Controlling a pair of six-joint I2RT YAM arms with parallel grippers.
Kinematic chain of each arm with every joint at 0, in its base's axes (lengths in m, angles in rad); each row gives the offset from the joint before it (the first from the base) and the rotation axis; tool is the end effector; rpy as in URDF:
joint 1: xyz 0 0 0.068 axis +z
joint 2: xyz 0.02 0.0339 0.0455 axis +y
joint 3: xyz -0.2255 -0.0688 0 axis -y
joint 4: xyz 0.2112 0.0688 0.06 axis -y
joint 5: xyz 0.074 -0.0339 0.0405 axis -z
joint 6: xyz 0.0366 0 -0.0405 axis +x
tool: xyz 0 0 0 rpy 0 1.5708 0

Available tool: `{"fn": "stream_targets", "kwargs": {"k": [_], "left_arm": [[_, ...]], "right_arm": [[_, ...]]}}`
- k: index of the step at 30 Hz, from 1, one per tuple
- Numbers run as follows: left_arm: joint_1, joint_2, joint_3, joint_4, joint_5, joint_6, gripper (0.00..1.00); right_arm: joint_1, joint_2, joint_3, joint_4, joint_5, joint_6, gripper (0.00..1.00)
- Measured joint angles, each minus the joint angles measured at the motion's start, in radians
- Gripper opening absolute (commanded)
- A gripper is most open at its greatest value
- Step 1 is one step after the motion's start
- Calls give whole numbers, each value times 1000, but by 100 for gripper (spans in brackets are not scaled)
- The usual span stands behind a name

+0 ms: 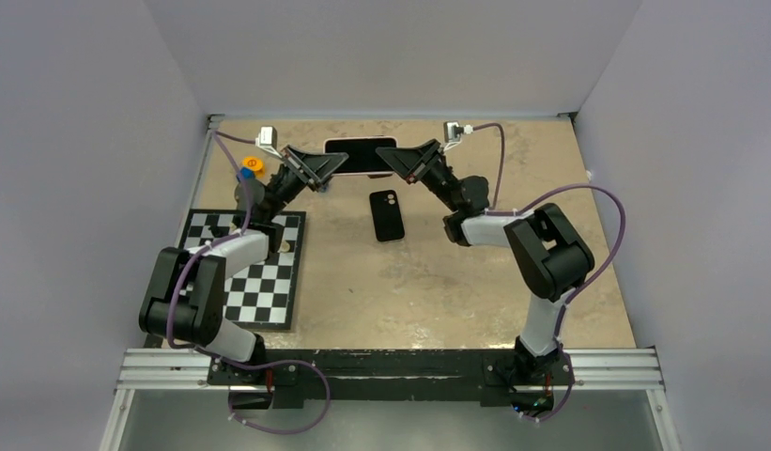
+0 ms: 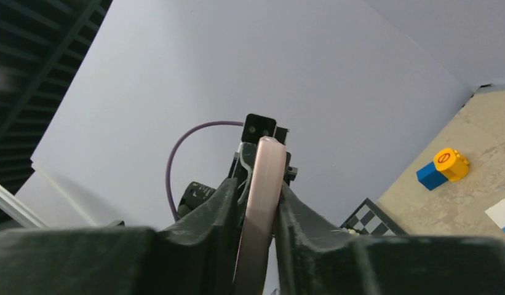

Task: Take the phone out of the phone case
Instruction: Adjust the phone.

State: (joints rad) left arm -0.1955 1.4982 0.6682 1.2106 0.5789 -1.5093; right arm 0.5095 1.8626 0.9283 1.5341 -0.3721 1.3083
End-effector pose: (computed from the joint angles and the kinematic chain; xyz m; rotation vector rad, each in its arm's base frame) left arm 0.2782 -0.0755 0.2619 -0.3562 1.4402 -1.7764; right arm 0.2972 0.1813 0.2563 0.0678 1.1933 1.8133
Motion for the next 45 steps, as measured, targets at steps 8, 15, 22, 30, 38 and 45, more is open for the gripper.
{"fn": "stream_targets", "kwargs": {"k": [8,15,22,30,38,45], "left_arm": [[-10,-54,63,-245,26,187,41],[-46,-164,233,-886,-14,465,71],[-59,-240,309,-1206,-91,727,73],[-179,-162,587,-1406,109,1071,74],[-206,-48,586,-1431,332,1130,78],[-263,-38,577,-1359,457,1116,76]], "right_arm": [[-38,-32,-15,-125,-49,19,0],[-239,-216,-97,-365,-208,-121,0],[-321,-340,151,-1173,-290,-639,0],[-302,-259,356,-1787,-469,-1048,0],[-294,-257,370,-2021,-608,-1250,0],[-281,-309,434,-2055,-717,-1320,0]]}}
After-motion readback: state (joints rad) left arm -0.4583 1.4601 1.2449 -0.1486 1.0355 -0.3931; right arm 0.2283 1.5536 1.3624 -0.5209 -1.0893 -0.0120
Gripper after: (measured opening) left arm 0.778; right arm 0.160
